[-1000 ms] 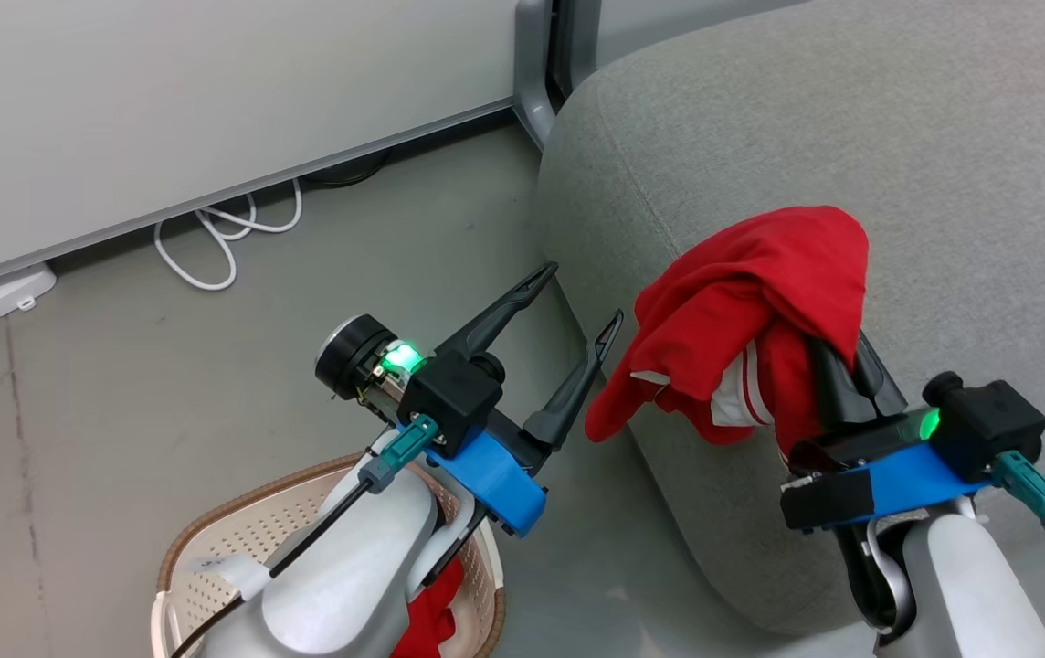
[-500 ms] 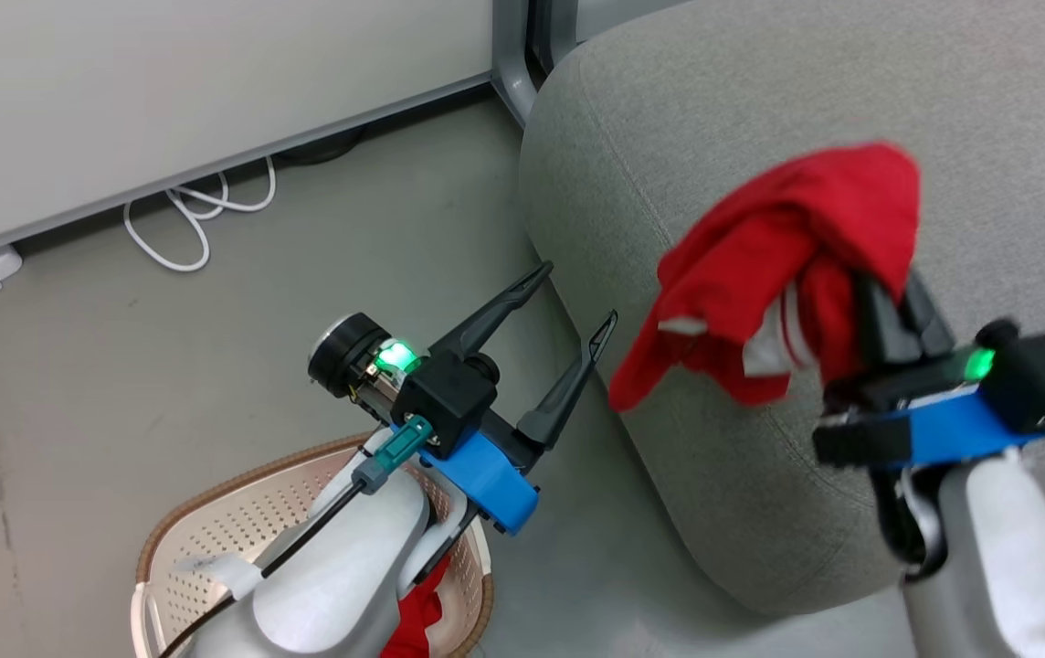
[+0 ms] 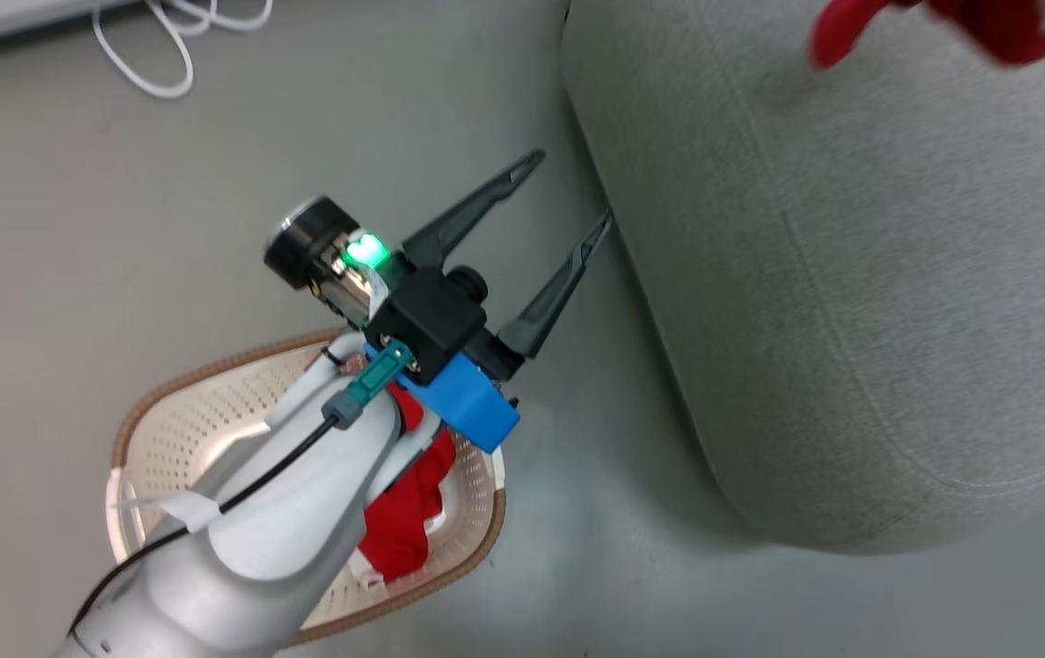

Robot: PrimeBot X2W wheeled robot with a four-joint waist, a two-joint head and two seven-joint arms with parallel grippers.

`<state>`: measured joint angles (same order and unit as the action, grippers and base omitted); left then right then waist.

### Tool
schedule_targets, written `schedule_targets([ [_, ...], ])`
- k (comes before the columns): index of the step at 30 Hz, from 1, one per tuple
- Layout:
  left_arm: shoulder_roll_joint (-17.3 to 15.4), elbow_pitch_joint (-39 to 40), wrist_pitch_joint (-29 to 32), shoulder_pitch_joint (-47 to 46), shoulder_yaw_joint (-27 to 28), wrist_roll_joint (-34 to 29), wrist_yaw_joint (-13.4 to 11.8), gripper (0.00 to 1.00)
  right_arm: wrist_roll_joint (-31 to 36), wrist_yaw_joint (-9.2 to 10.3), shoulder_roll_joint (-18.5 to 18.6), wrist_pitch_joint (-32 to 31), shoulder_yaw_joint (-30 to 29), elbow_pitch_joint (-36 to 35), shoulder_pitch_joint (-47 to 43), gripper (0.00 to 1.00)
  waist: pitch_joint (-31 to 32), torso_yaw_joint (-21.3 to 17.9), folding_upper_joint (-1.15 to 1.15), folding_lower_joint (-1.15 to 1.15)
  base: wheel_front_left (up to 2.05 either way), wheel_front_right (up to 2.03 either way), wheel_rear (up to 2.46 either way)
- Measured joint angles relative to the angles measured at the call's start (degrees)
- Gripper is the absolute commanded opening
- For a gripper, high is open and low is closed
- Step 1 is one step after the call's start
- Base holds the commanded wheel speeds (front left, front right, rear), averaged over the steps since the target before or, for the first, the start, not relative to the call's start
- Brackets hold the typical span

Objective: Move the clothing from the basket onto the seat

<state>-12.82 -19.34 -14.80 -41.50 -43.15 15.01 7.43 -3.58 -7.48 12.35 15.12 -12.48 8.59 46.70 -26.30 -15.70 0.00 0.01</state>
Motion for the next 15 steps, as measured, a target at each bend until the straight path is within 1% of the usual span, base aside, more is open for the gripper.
schedule_targets([
  [3, -0.9, 1.2, 0.2, -2.4, 0.3, -0.5, 0.0, 1.0, 0.1, -0.01, 2.5, 0.0, -2.7, 1.5, 5.0, 0.0, -4.1, 0.8, 0.0, 0.0, 0.0, 0.0, 0.0],
  [8, -2.2, 2.8, 0.8, -4.8, 0.6, -1.5, 0.0, 1.0, 0.0, 0.0, 7.6, 0.0, -7.4, 8.0, 11.1, 0.0, -10.8, 2.0, 0.0, 0.0, 0.0, 0.0, 0.0],
  [11, -3.2, 3.8, 1.1, -6.0, 1.1, -1.8, -0.1, 1.0, 0.2, 0.0, 9.0, 0.0, -9.3, 12.1, 13.5, 0.0, -14.5, 2.4, 0.0, 0.0, 0.0, 0.0, 0.0],
  [15, -3.9, 4.6, 1.4, -6.5, 1.4, -1.9, -0.4, 1.0, 0.9, -0.01, 9.2, 0.0, -10.7, 16.8, 14.8, 0.0, -18.6, 2.8, 0.0, 0.01, 0.0, 0.0, 0.0],
])
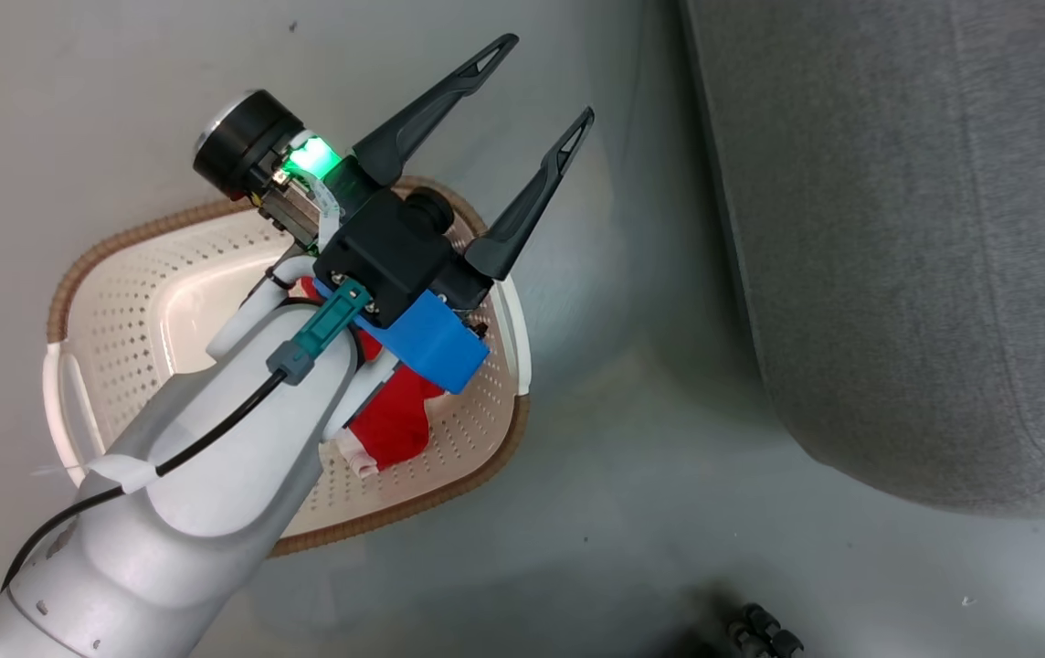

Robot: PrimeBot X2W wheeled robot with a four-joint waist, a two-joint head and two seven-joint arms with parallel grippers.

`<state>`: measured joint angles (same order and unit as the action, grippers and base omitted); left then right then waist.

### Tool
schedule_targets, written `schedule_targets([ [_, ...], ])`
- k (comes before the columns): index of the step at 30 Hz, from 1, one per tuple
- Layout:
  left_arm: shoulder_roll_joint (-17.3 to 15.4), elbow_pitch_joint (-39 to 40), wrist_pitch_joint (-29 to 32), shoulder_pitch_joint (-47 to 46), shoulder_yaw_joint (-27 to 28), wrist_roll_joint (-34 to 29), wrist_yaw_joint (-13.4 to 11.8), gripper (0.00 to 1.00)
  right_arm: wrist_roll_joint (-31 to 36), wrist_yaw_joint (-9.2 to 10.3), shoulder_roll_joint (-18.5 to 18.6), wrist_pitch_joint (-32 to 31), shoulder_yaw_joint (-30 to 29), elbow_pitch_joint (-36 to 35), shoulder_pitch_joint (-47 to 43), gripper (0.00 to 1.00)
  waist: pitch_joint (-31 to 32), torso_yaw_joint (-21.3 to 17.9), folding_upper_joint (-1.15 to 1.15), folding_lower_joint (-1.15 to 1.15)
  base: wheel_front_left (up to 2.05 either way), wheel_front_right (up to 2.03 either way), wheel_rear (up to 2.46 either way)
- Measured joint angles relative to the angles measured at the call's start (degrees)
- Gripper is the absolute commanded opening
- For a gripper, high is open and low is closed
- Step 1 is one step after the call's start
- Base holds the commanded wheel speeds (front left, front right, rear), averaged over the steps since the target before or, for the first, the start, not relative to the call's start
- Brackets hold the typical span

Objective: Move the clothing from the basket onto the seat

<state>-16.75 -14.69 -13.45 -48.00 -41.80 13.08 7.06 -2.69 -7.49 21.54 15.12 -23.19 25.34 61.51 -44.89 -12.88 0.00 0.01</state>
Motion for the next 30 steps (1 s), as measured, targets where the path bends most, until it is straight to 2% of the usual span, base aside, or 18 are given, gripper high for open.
schedule_targets([
  [6, -0.2, 0.3, -0.1, -0.3, -0.3, -0.1, 0.0, 1.0, -0.1, 0.0, -1.4, 0.0, -3.7, 7.4, -1.2, 0.0, -2.8, 0.7, 0.0, -0.01, 0.0, 0.0, 0.0],
  [14, -0.1, 0.1, -0.3, -0.6, -0.6, 0.0, -0.5, 1.0, -0.2, 0.0, -3.5, 0.0, -3.4, 12.6, -6.1, 0.0, -2.8, 1.5, 0.0, -0.01, 0.0, 0.0, 0.0],
  [15, -0.1, -0.1, -0.4, -0.6, -0.6, 0.0, -0.5, 1.0, -0.4, 0.0, -3.8, 0.0, -3.3, 12.5, -6.7, 0.31, -2.6, 1.5, 0.0, -0.01, 0.0, 0.0, 0.0],
  [16, -0.1, -0.3, -0.5, -0.6, -0.5, 0.2, -0.5, 1.0, -0.5, 0.0, -4.0, 0.0, -3.3, 12.3, -7.2, 0.91, -2.2, 1.4, 0.0, -0.01, 0.0, 0.0, 0.0],
  [17, -0.1, -0.5, -0.6, -0.6, -0.6, 0.3, -0.6, 1.0, -0.7, 0.0, -4.2, 0.0, -3.4, 12.1, -7.8, 1.0, -1.8, 1.4, 0.0, -0.01, 0.0, 0.0, 0.0],
  [22, 1.0, -1.4, -1.1, 0.7, -0.6, 1.1, -1.1, 1.0, -0.8, 0.0, -4.9, 0.0, -2.3, 8.3, -13.1, 1.0, 1.3, 1.3, 0.0, -0.01, 0.0, 0.0, 0.0],
  [30, 3.2, -2.3, -1.5, 5.6, 1.2, 3.0, -2.1, 1.0, 0.1, 0.0, -8.1, 0.0, 1.2, 1.6, -27.3, 1.0, 9.5, 1.9, 0.0, -0.02, 0.0, 0.0, 0.0],
])
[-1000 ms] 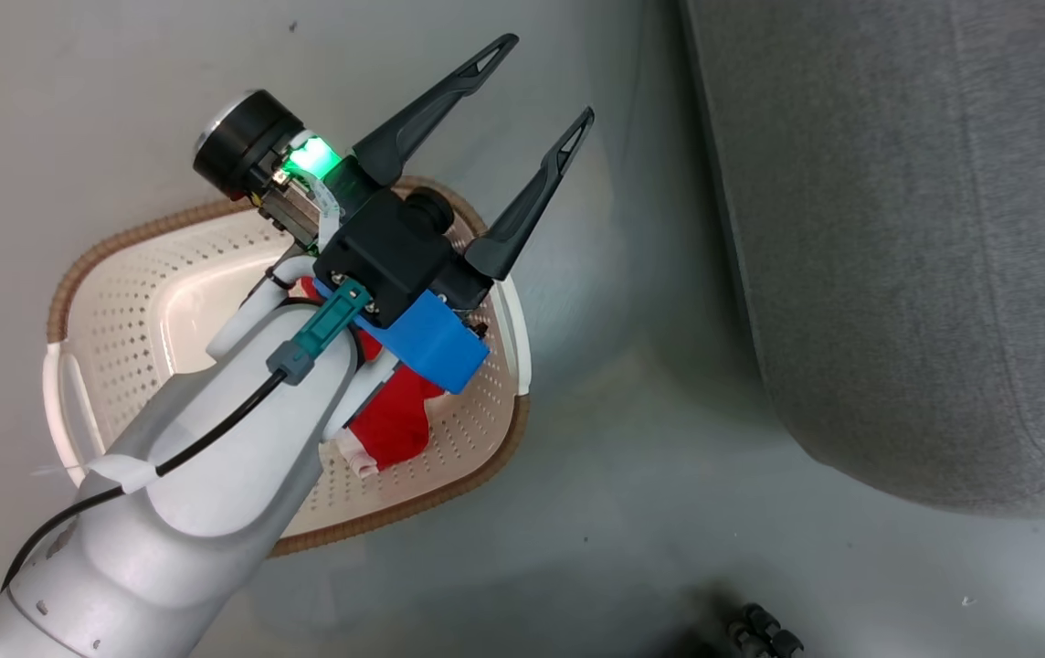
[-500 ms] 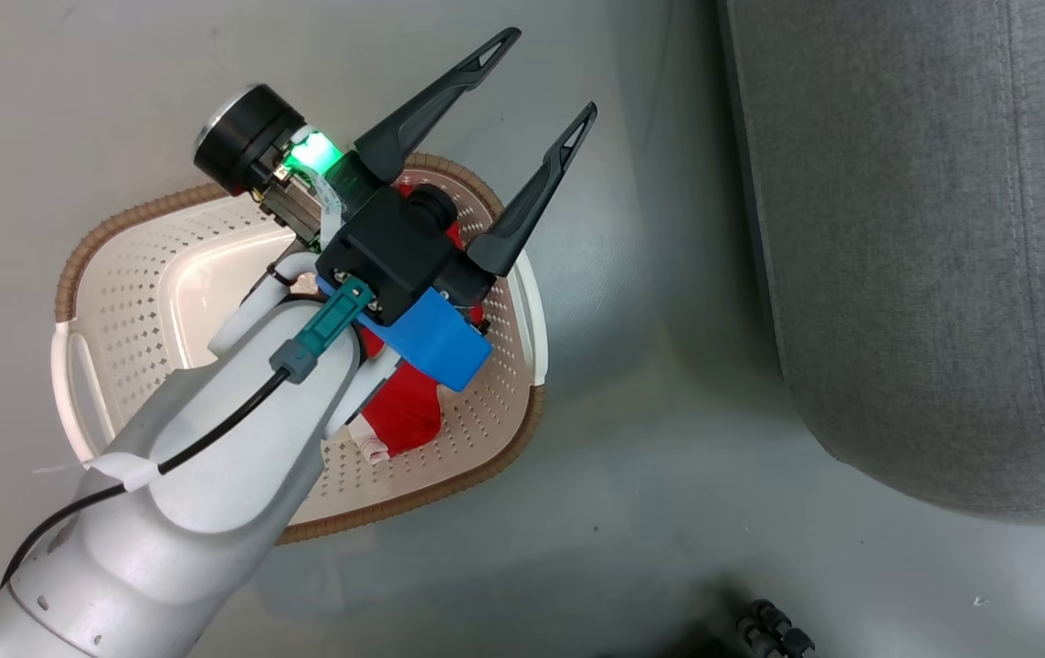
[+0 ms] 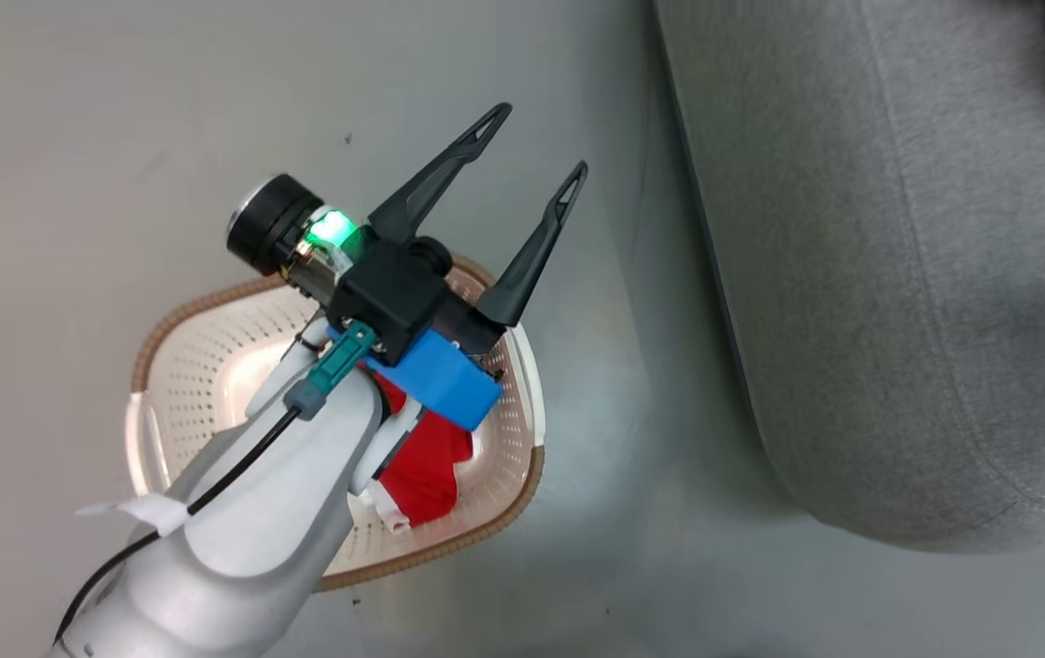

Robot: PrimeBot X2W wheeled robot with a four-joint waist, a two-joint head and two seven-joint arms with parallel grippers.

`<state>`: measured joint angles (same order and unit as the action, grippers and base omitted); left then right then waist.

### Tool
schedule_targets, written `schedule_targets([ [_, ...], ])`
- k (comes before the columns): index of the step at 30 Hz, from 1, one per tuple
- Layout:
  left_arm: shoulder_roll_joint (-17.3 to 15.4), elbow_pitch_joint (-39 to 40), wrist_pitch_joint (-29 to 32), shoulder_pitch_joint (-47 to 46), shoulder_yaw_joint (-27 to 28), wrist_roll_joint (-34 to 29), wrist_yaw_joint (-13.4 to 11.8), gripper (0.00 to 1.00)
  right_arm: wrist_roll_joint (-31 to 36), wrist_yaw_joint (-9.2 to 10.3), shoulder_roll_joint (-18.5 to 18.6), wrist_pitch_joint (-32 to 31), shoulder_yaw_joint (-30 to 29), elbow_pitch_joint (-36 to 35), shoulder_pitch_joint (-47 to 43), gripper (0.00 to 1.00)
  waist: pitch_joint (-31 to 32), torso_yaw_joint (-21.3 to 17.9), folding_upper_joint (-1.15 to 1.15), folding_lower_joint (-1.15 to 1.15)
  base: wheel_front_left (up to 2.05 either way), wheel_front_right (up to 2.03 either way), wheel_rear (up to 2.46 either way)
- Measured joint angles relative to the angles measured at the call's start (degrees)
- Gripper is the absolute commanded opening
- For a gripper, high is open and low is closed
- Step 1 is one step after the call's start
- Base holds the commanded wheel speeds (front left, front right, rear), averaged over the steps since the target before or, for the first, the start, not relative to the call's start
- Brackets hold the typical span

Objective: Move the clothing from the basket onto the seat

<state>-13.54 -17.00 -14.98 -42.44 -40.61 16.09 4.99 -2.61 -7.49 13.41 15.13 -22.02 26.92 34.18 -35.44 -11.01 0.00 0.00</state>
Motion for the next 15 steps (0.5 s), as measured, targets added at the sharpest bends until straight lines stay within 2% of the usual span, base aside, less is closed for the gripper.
schedule_targets([
  [3, 0.0, 0.9, 0.0, 3.0, 2.6, 0.7, -1.0, 1.0, -0.4, 0.0, -2.2, 0.0, 3.1, -2.6, -3.8, 1.0, 3.6, 0.1, 0.0, 0.0, 0.0, 0.0, 0.0],
  [9, -0.6, 2.3, 0.0, 9.7, 8.5, 1.6, -2.5, 1.0, -1.1, 0.01, -4.0, 0.0, 9.6, -7.1, -8.1, 1.0, 10.8, 0.7, 0.0, -0.01, 0.0, 0.0, 0.0],
  [15, -0.1, 3.9, 0.0, 15.3, 14.2, 1.5, -3.5, 1.0, -1.6, 0.01, -6.4, 0.0, 14.0, -12.5, -12.4, 1.0, 16.6, 2.8, 0.0, -0.01, 0.0, 0.0, 0.0],
])
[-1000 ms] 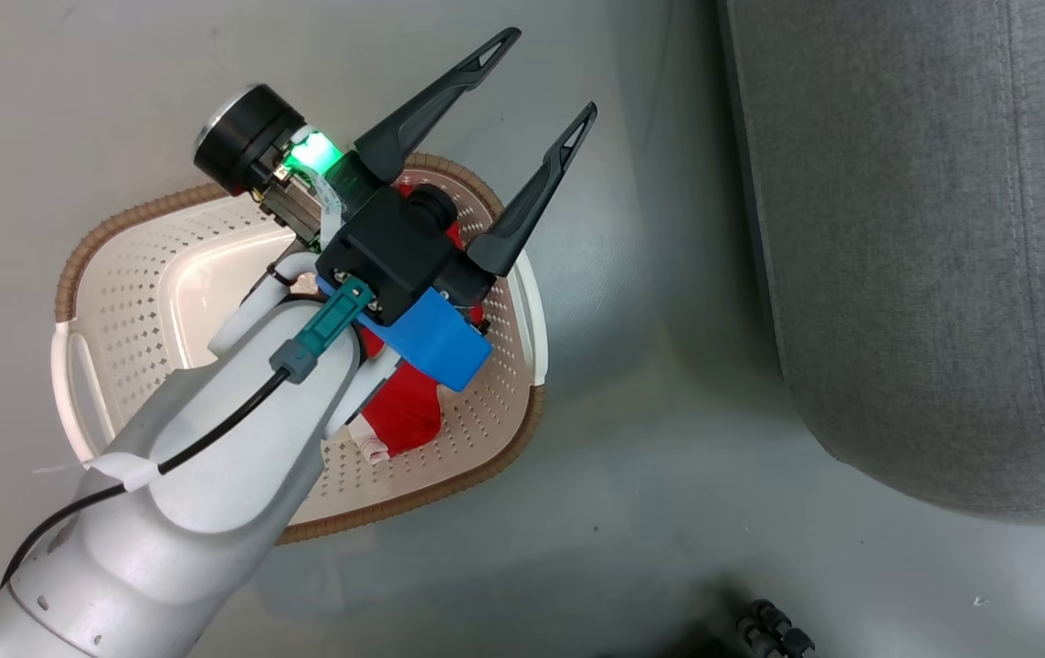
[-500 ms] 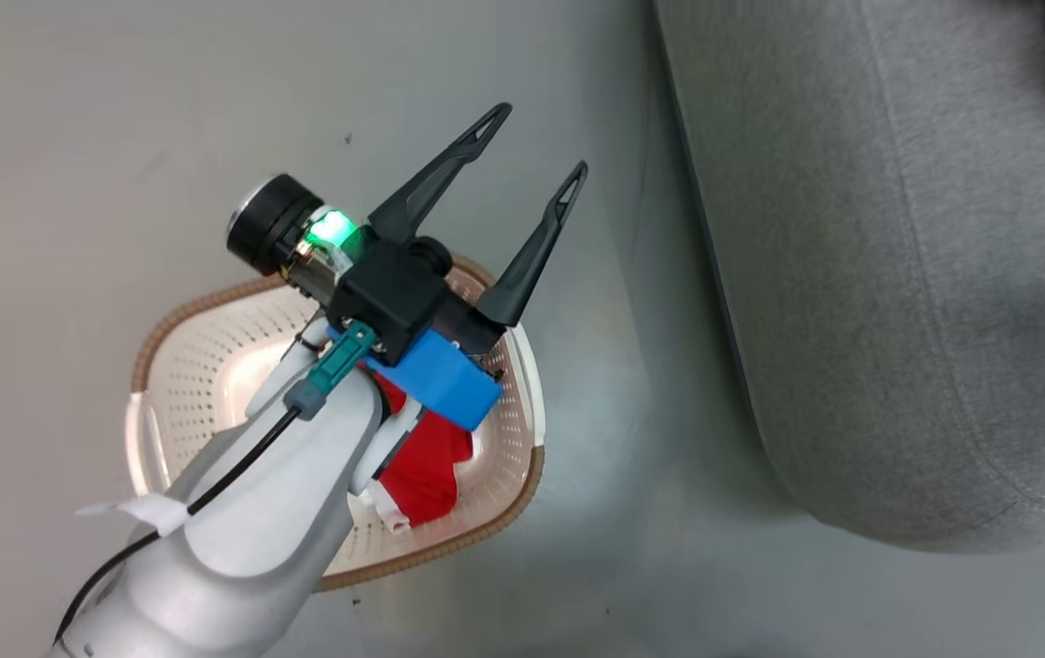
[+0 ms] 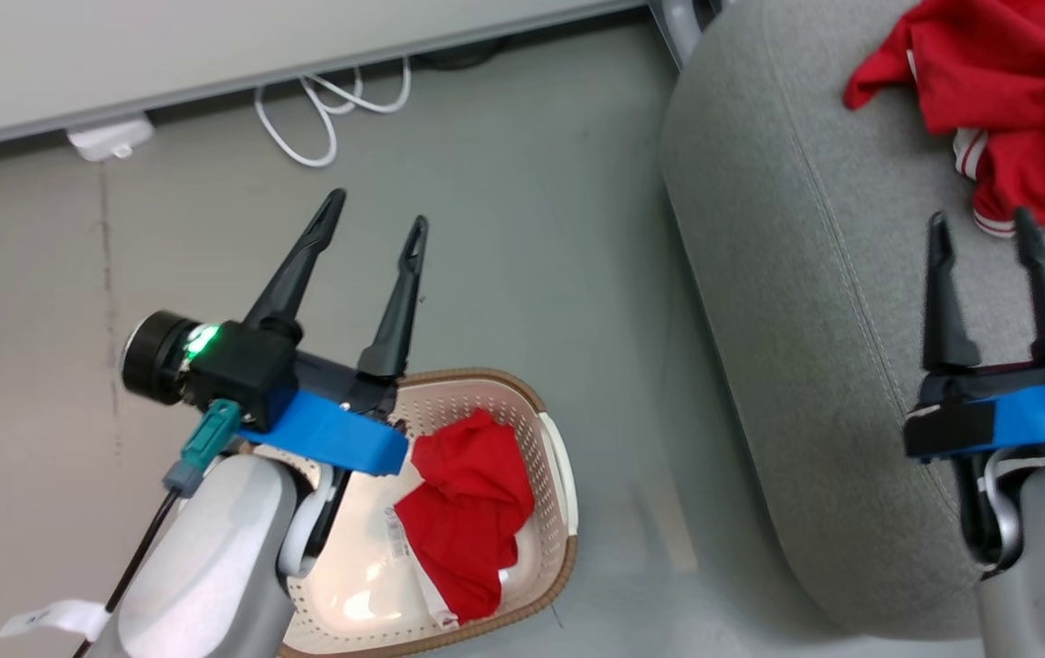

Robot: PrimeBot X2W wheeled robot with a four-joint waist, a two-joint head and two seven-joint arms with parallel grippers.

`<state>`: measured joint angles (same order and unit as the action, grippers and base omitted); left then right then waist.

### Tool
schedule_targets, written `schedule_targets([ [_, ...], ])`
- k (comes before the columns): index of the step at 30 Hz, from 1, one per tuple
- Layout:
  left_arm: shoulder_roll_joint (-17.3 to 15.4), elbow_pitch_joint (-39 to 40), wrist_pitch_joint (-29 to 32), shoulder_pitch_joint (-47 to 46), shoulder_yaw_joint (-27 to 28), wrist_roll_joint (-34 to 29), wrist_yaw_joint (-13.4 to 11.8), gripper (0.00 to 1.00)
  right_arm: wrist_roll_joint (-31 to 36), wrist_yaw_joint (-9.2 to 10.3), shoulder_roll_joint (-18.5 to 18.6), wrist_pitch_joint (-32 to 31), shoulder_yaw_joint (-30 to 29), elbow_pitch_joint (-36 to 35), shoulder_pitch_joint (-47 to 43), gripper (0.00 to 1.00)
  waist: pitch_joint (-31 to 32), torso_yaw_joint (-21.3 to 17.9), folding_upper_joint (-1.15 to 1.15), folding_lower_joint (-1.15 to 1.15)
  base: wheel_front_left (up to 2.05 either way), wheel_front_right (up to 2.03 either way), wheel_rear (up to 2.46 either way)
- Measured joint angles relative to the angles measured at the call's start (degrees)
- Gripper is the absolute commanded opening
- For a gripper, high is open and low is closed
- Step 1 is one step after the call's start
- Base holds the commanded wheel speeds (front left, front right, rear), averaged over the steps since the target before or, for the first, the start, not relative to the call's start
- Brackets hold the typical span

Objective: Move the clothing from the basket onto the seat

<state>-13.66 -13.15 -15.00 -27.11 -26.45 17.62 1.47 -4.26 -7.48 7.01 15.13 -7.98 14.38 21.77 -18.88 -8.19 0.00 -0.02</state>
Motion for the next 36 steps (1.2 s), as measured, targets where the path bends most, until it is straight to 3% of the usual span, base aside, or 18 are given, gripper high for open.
schedule_targets([
  [11, 2.5, -0.4, 0.0, 9.6, 9.6, -1.7, 0.1, 1.0, 1.1, -0.01, -2.7, 0.0, 5.7, -5.5, -6.0, 1.0, 7.9, 5.4, 0.0, 0.0, 0.0, 0.0, 0.0],
  [19, 4.7, -0.4, 0.0, 15.6, 14.1, -3.7, 1.1, 1.0, 1.6, 0.0, -3.5, 0.0, 5.6, -6.5, -10.9, 1.0, 12.3, 8.2, 0.0, 0.0, 0.0, 0.0, 0.0],
  [36, 7.4, -1.1, 0.0, 21.6, 18.7, -6.9, 3.6, 1.0, 0.5, 0.0, -4.0, 0.0, 5.0, -6.6, -19.3, 1.0, 17.5, 11.2, 0.0, 0.01, 0.0, 0.0, 0.0],
])
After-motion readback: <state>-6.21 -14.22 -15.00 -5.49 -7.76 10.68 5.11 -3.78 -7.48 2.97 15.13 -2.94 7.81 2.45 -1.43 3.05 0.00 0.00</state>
